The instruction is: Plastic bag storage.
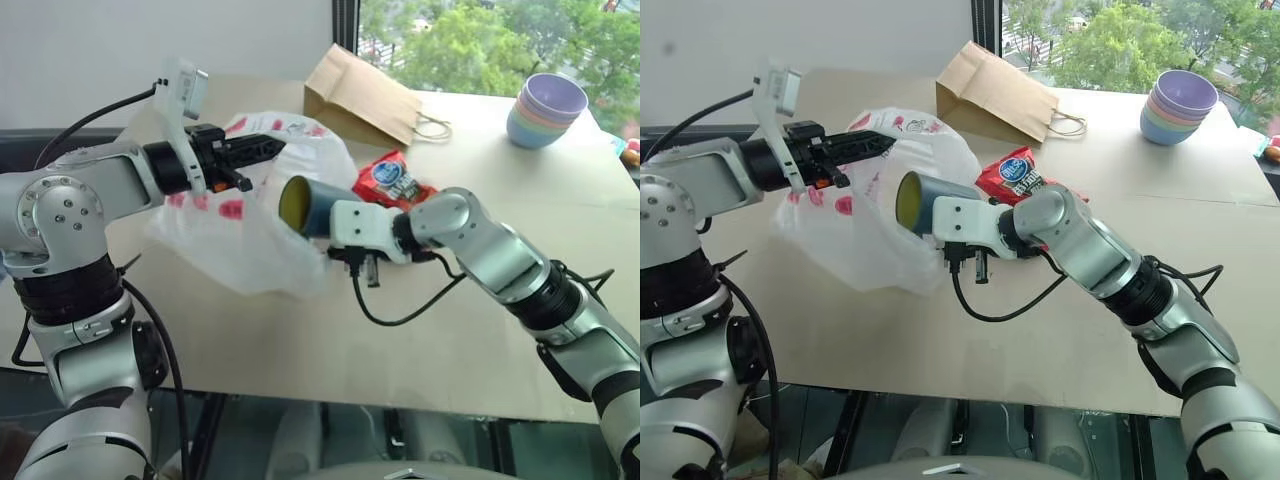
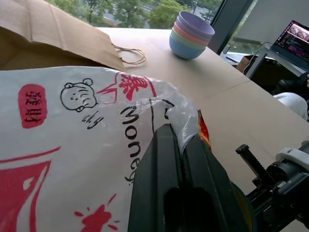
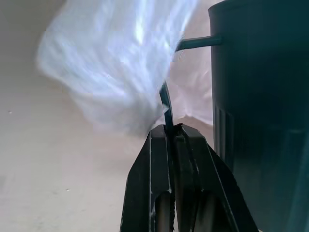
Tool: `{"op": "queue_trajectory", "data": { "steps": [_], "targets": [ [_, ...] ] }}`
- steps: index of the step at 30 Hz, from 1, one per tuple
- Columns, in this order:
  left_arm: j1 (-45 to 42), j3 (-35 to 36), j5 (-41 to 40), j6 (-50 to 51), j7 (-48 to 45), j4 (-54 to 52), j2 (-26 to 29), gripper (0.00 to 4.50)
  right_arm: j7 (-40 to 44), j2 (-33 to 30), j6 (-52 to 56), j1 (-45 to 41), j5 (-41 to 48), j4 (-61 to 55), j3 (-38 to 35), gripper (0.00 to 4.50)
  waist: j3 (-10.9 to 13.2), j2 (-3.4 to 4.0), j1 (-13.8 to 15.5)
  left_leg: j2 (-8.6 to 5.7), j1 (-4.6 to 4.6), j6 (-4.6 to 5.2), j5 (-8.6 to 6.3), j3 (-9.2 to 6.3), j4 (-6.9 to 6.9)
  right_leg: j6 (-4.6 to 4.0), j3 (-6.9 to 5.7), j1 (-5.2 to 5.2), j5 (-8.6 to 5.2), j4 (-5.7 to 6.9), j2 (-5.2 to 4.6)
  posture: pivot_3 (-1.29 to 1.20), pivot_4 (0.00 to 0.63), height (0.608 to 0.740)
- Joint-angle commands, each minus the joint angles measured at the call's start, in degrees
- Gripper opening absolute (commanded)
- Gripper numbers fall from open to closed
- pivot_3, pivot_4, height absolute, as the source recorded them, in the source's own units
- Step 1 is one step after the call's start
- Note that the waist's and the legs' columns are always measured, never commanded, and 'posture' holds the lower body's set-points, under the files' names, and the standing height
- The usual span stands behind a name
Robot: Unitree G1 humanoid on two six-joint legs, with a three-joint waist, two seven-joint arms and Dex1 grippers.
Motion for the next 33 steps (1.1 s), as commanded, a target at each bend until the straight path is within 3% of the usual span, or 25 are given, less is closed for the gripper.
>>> {"op": "queue_trajectory", "data": {
  "steps": [1, 6, 9, 13, 16, 17, 20, 25, 29, 33],
  "targets": [
    [-0.3, 6.2, -3.3, 1.3, 0.7, 1.8, 0.9, 0.0, 3.8, -2.0, -0.3, -1.0, 0.8, -3.5, -0.6, 0.04, 0.0, -0.03, -0.1, 0.01, 0.0, 0.0, 0.0, 0.0, 0.0, 0.0, -0.02, -0.01, 0.0, 0.0, 0.02, 0.0, 0.15, 0.74],
    [4.1, 5.2, -5.2, 1.5, 2.1, -2.9, -0.5, 0.0, 4.6, 3.9, -7.4, -3.7, -0.8, 4.6, 1.2, 0.04, 0.0, -0.03, -0.8, 0.04, 0.11, 0.0, 0.0, 0.0, -0.05, -0.01, 0.07, -0.02, -0.01, 0.09, 0.09, 0.0, 0.15, 0.74],
    [5.8, 4.8, -6.9, 1.5, 4.2, -6.7, -2.7, 0.0, 3.2, 9.7, -17.5, -6.2, -5.3, 15.5, 4.3, 0.04, 0.0, -0.04, -1.1, 0.06, 0.11, -0.05, 0.03, 0.0, -0.03, -0.01, 0.04, -0.03, 0.0, 0.15, 0.12, 0.0, 0.15, 0.74],
    [6.7, 5.4, -9.8, 2.8, 8.0, -11.2, -5.4, 0.0, -1.0, 23.1, -31.0, -10.9, -8.8, 36.0, 5.5, 0.04, 0.0, -0.06, -1.4, 0.04, 0.09, -0.06, 0.03, -0.06, -0.03, -0.02, 0.08, -0.04, 0.01, 0.17, 0.07, 0.0, 0.15, 0.74],
    [8.8, 4.6, -11.4, 2.2, 8.5, -15.3, -4.6, 0.0, -5.5, 28.8, -39.7, -15.4, -14.3, 49.8, 6.3, 0.04, 0.0, -0.06, -1.8, 0.05, 0.08, -0.08, 0.03, -0.05, -0.06, -0.03, 0.14, -0.12, 0.02, 0.22, 0.05, 0.0, 0.15, 0.74],
    [9.3, 4.6, -11.7, 2.1, 8.9, -16.3, -4.2, 0.0, -6.3, 29.9, -42.1, -16.2, -15.2, 53.0, 6.0, 0.66, 0.0, -0.07, -1.8, 0.06, 0.06, -0.09, 0.03, -0.04, -0.07, -0.04, 0.17, -0.19, 0.02, 0.3, 0.04, 0.0, 0.15, 0.74],
    [11.0, 5.0, -12.8, 1.2, 9.8, -18.1, -3.6, 0.0, -7.2, 31.6, -46.9, -17.8, -16.5, 58.7, 4.6, 1.92, 0.0, -0.07, -1.4, 0.07, 0.03, -0.12, 0.02, -0.11, -0.11, -0.05, 0.12, -0.22, 0.03, 0.33, -0.08, 0.0, 0.15, 0.74],
    [14.0, 6.5, -12.7, 0.6, 13.3, -16.8, -4.4, 0.0, -10.6, 31.9, -51.8, -16.9, -16.7, 56.6, 0.7, 4.4, 0.0, -0.08, -1.6, 0.05, 0.04, -0.12, 0.02, -0.12, -0.1, -0.05, 0.1, -0.19, 0.03, 0.32, -0.17, 0.0, 0.15, 0.74],
    [17.6, 5.8, -10.5, -4.5, 14.0, -15.5, -5.4, 0.0, -2.7, 28.2, -45.9, -11.8, -11.9, 46.2, -2.9, 4.46, 0.1, -0.03, -1.6, 0.09, 0.07, -0.17, 0.03, -0.15, -0.19, -0.09, 0.08, -0.19, 0.03, 0.33, -0.1, 0.0, 0.15, 0.74],
    [19.2, 2.2, -5.4, -11.1, 14.7, -12.8, -5.9, 0.0, 3.1, 19.4, -31.7, -2.9, -5.1, 26.5, -8.8, 4.46, 0.0, -0.07, -0.6, 0.03, 0.03, -0.16, 0.03, -0.17, -0.16, -0.08, 0.03, -0.17, 0.03, 0.31, -0.19, 0.0, 0.15, 0.74]
  ]
}}
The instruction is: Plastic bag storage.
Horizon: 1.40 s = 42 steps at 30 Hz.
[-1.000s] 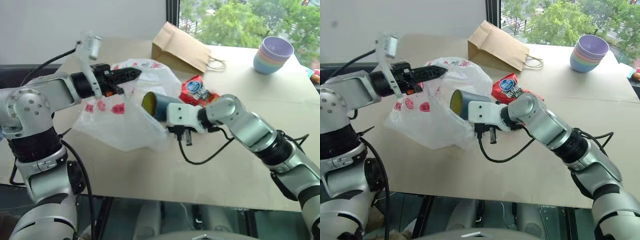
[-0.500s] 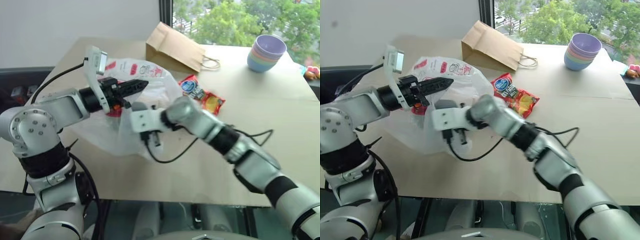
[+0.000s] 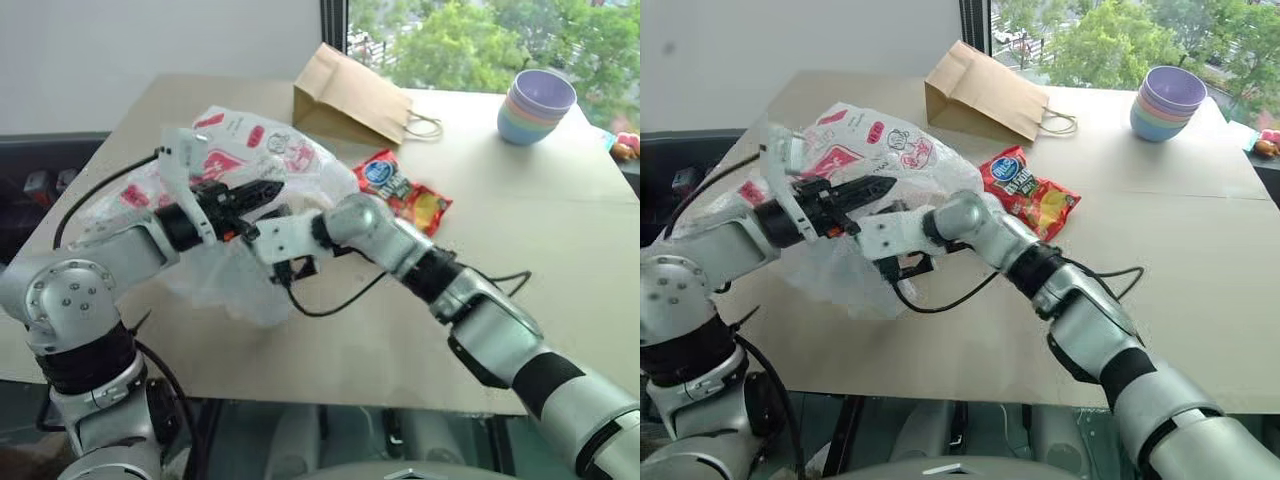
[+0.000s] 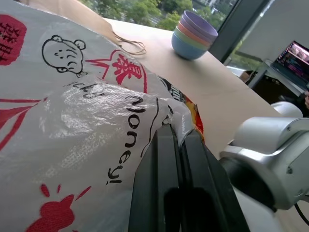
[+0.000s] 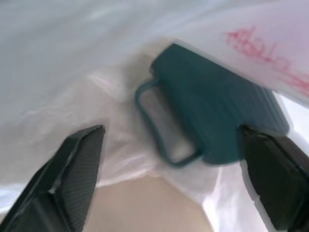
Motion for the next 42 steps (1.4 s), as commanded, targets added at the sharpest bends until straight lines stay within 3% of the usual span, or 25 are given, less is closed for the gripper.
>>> {"op": "queue_trajectory", "data": {
  "steps": [1, 5, 10, 15, 20, 24, 30, 31, 37, 42],
  "targets": [
    [-0.5, -2.3, 3.5, -6.1, 0.8, 1.1, -0.3, 0.0, 1.8, -4.7, 11.4, 4.4, 5.3, -15.3, -6.4, 4.46, 0.0, -0.02, 0.5, 0.0, -0.01, 0.0, 0.0, -0.03, 0.03, 0.0, -0.04, 0.02, 0.0, -0.01, 0.0, 0.0, 0.15, 0.74],
    [-2.0, -3.5, 6.6, -11.6, 2.7, 3.6, -2.5, 0.0, -0.8, -12.4, 21.2, 10.7, 5.3, -28.5, -11.3, 4.46, 0.0, 0.01, 0.7, 0.01, 0.06, 0.0, 0.0, 0.06, 0.01, -0.03, 0.01, 0.0, -0.01, 0.02, 0.09, 0.0, 0.15, 0.74],
    [-3.1, -5.6, 8.5, -14.3, 4.0, 3.4, -3.7, 0.0, -13.6, -22.7, 25.0, 19.0, -10.5, -36.0, -10.7, 4.46, 0.0, 0.0, 1.0, -0.17, -0.02, 0.01, 0.0, 0.21, 0.02, -0.04, 0.0, 0.01, -0.03, -0.1, 0.07, 0.0, 0.15, 0.74],
    [-3.1, -6.6, 8.1, -14.5, 4.7, 2.4, -4.6, 0.0, -25.6, -21.1, 32.8, 23.3, -17.7, -34.3, -12.3, 4.46, 0.0, 0.0, 0.4, -0.09, 0.02, 0.02, 0.0, 0.35, 0.01, -0.05, 0.16, -0.06, -0.05, -0.05, 0.19, 0.0, 0.15, 0.74],
    [-3.6, -7.0, 7.8, -14.6, 4.6, 2.1, -4.6, 0.0, -30.9, -15.3, 33.9, 22.6, -16.3, -26.1, -13.1, 4.46, 0.0, -0.01, 0.5, -0.06, 0.02, 0.02, 0.01, 0.37, 0.03, -0.03, 0.22, -0.08, -0.05, -0.04, 0.27, 0.0, 0.15, 0.74],
    [-4.3, -6.5, 7.2, -14.1, 4.8, 2.0, -4.3, 0.0, -32.3, -14.1, 32.4, 21.9, -15.8, -21.7, -13.5, 3.16, 0.0, -0.01, 0.7, -0.08, -0.01, 0.02, 0.01, 0.4, 0.03, -0.02, 0.2, -0.07, -0.05, -0.08, 0.24, 0.0, 0.15, 0.74],
    [-3.7, -5.8, 6.5, -14.0, 5.5, 1.2, -4.5, 0.0, -33.1, -15.4, 29.8, 21.7, -15.2, -21.8, -15.0, 0.29, 0.0, -0.01, 0.7, -0.08, -0.01, 0.03, 0.01, 0.35, 0.03, -0.02, 0.14, -0.02, -0.05, -0.13, 0.24, 0.0, 0.15, 0.74],
    [-3.7, -5.6, 6.3, -14.0, 5.7, 1.2, -4.6, 0.0, -32.3, -15.8, 29.7, 22.2, -14.1, -23.8, -15.9, 0.1, 0.0, -0.01, 0.7, -0.07, -0.01, 0.03, 0.01, 0.34, 0.03, -0.02, 0.14, -0.02, -0.05, -0.13, 0.24, 0.0, 0.15, 0.74],
    [-6.2, -3.3, 4.5, -13.8, 7.1, 3.7, -5.1, 0.0, -22.6, -22.1, 32.6, 27.5, -8.0, -39.6, -18.2, 0.1, 0.0, -0.01, 0.9, -0.06, -0.08, 0.03, 0.0, 0.23, 0.02, -0.01, 0.09, -0.02, -0.05, -0.24, 0.24, 0.0, 0.15, 0.74],
    [-9.5, -1.8, 4.4, -14.2, 8.5, 7.8, -4.9, 0.0, -17.0, -28.8, 44.5, 33.9, -2.5, -54.4, -24.8, 0.1, 0.0, -0.01, 1.1, -0.09, -0.08, 0.03, 0.0, 0.23, 0.02, 0.0, -0.03, 0.07, -0.06, -0.29, 0.22, 0.0, 0.15, 0.74]
  ]
}}
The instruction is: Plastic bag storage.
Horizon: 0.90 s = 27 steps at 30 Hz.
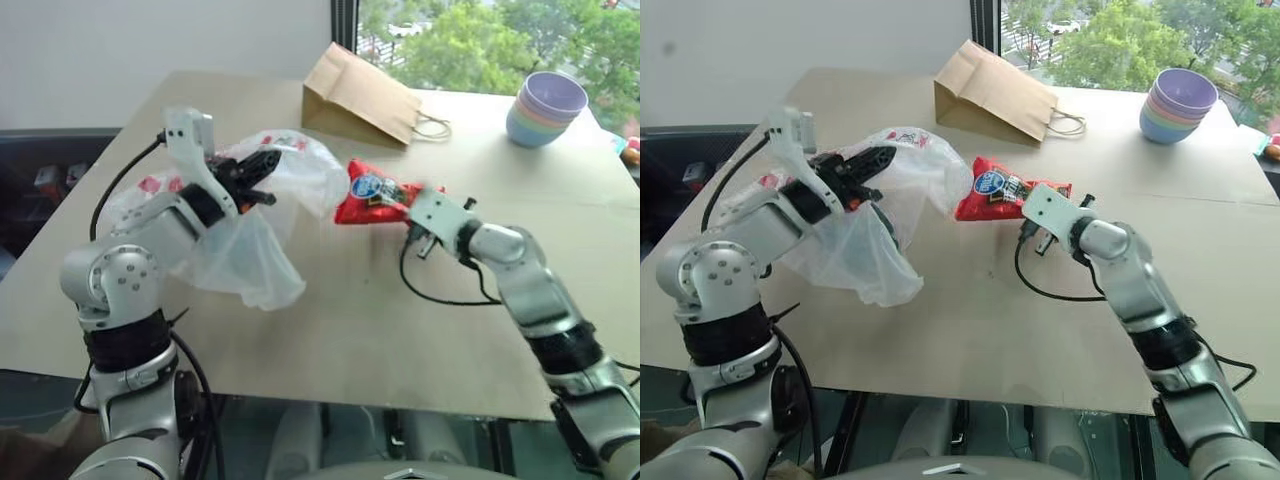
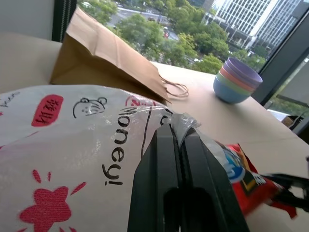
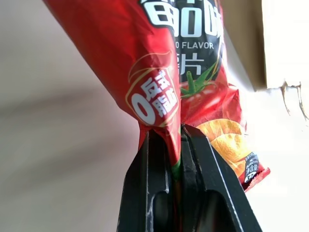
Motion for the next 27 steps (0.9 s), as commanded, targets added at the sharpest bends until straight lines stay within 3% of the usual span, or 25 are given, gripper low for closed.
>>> {"op": "queue_trajectory", "data": {
  "steps": [1, 6, 9, 18, 22, 27],
  "targets": [
    [-2.4, 2.0, -1.2, -0.7, 0.8, 1.7, 0.5, 0.0, 4.5, -4.1, 7.2, 3.0, 5.5, -12.1, -7.0, 0.1, 0.0, 0.0, -0.1, 0.0, 0.0, 0.0, 0.0, 0.01, 0.0, 0.0, -0.02, 0.01, 0.0, -0.01, -0.01, 0.0, 0.15, 0.74],
    [-4.2, 1.1, -1.1, -0.6, 0.9, 2.8, 0.2, 0.0, 10.9, -6.9, 14.2, 4.4, 16.1, -23.0, -8.1, 0.1, 0.0, 0.0, -0.5, 0.15, 0.09, 0.0, 0.0, -0.04, -0.02, 0.06, 0.02, 0.03, -0.04, -0.06, 0.15, 0.0, 0.15, 0.74],
    [-5.3, 0.3, -1.7, -0.3, 0.1, 3.0, 0.2, 0.0, 11.5, -7.9, 15.4, 2.4, 18.7, -23.2, -5.4, 0.1, 0.0, 0.0, -0.3, 0.15, 0.08, 0.0, 0.0, -0.02, -0.01, 0.08, -0.02, 0.05, -0.05, -0.06, 0.16, 0.0, 0.15, 0.74],
    [0.3, -0.6, -9.2, 4.6, -5.6, -4.0, 4.0, 0.0, 4.0, 0.0, 6.6, -12.7, 11.2, 0.4, 9.8, 0.1, 0.1, 0.04, -0.5, 0.15, 0.06, 0.0, 0.0, -0.01, -0.04, -0.02, 0.06, 0.0, 0.0, -0.12, 0.13, 0.0, 0.15, 0.74],
    [1.5, 0.3, -11.3, 5.4, -4.7, -5.3, 4.9, 0.0, -0.4, 5.7, 5.5, -20.4, 9.4, 9.8, 9.2, 0.1, 0.1, 0.04, -0.4, 0.13, 0.0, 0.0, 0.0, -0.02, -0.05, -0.01, 0.07, -0.02, 0.01, -0.18, 0.12, 0.0, 0.15, 0.74],
    [1.5, -0.4, -12.9, 5.0, -2.6, -6.6, 3.7, 0.0, -4.2, 12.5, 2.1, -23.6, 7.4, 15.1, 11.2, 0.1, 0.1, 0.03, -0.1, 0.13, -0.06, -0.01, 0.0, -0.02, -0.05, -0.02, -0.11, 0.05, 0.02, -0.29, 0.06, 0.0, 0.15, 0.74]
  ]
}}
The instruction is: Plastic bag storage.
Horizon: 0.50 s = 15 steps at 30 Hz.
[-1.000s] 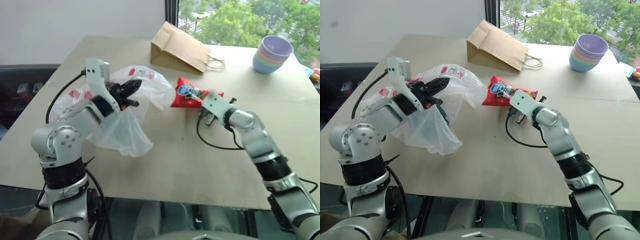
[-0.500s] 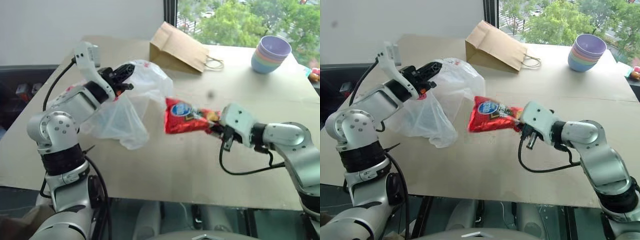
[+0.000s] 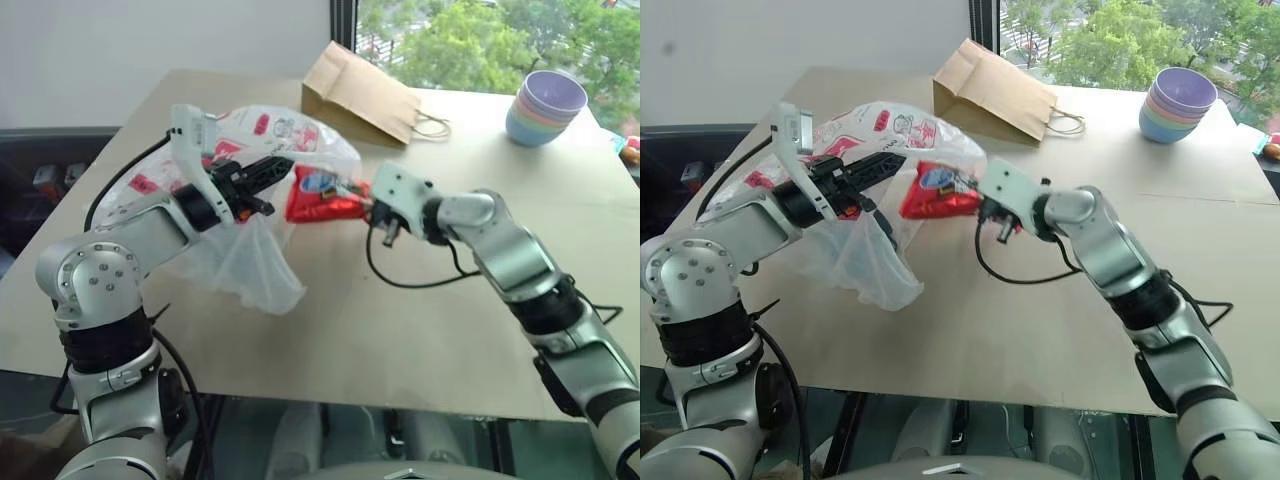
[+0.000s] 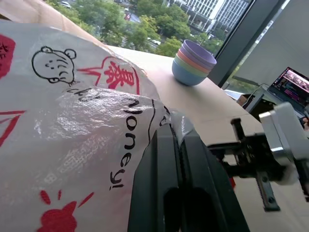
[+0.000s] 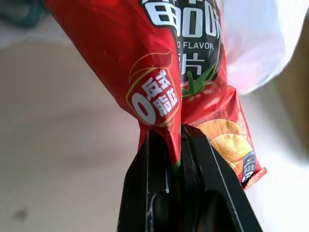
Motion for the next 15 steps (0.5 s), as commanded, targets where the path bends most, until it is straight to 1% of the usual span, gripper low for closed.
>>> {"op": "queue_trajectory", "data": {
  "steps": [1, 5, 8, 11, 12, 14, 15],
  "targets": [
    [-0.7, 0.4, -2.0, -1.0, 2.2, -2.5, -1.1, 0.0, -3.2, 5.4, -3.1, -1.4, -0.9, 1.6, 0.8, 0.1, 0.0, 0.0, -0.2, 0.0, 0.0, 0.0, 0.0, 0.0, 0.0, 0.0, 0.03, 0.0, 0.0, -0.01, 0.0, 0.0, 0.15, 0.74],
    [-1.0, 0.5, -1.8, -1.5, 4.5, -2.5, -1.9, 0.0, -7.0, 14.3, -6.4, -1.8, -3.0, 6.0, 4.2, 0.1, 0.0, 0.01, -0.6, 0.03, 0.01, 0.0, 0.0, -0.05, -0.06, -0.01, 0.11, -0.09, 0.01, 0.04, 0.05, 0.0, 0.15, 0.74],
    [-0.7, 0.9, -3.1, -1.2, 5.9, -3.3, -2.3, 0.0, -14.0, 22.6, -13.3, -4.4, -5.1, 16.8, 5.1, 0.1, 0.0, 0.02, -0.6, 0.03, 0.02, 0.0, 0.0, -0.06, -0.06, -0.01, 0.08, -0.09, 0.01, 0.06, 0.05, 0.0, 0.15, 0.74],
    [0.1, 1.0, -4.2, -1.3, 7.5, -4.2, -2.6, 0.0, -19.6, 30.6, -22.0, -8.3, -4.7, 29.5, 2.2, 0.1, 0.0, 0.02, -0.7, 0.04, 0.05, -0.01, 0.0, -0.1, -0.05, -0.02, 0.11, -0.09, 0.02, 0.08, 0.04, 0.0, 0.15, 0.74],
    [0.4, 1.0, -4.5, -1.4, 7.9, -4.4, -2.7, 0.0, -20.2, 32.9, -25.3, -9.9, -4.3, 34.0, 1.5, 0.1, 0.0, 0.01, -0.7, 0.03, 0.05, -0.01, 0.0, -0.12, -0.05, -0.03, 0.11, -0.09, 0.03, 0.08, 0.03, 0.0, 0.15, 0.74],
    [1.0, 0.8, -4.4, -2.0, 8.9, -5.1, -3.2, 0.0, -17.5, 36.4, -31.2, -12.0, -2.3, 40.9, 0.6, 0.1, 0.0, 0.01, -0.2, 0.01, 0.04, -0.01, 0.0, -0.15, -0.06, -0.04, 0.03, -0.04, 0.04, 0.05, -0.02, 0.0, 0.15, 0.74],
    [1.2, 1.0, -4.5, -2.4, 9.5, -5.0, -3.4, 0.0, -16.2, 37.6, -33.8, -12.7, -1.2, 43.9, 0.2, 0.41, 0.0, 0.0, -0.2, 0.01, 0.05, -0.01, 0.0, -0.13, -0.06, -0.04, -0.04, 0.05, 0.04, -0.02, -0.07, 0.0, 0.15, 0.74]
  ]
}}
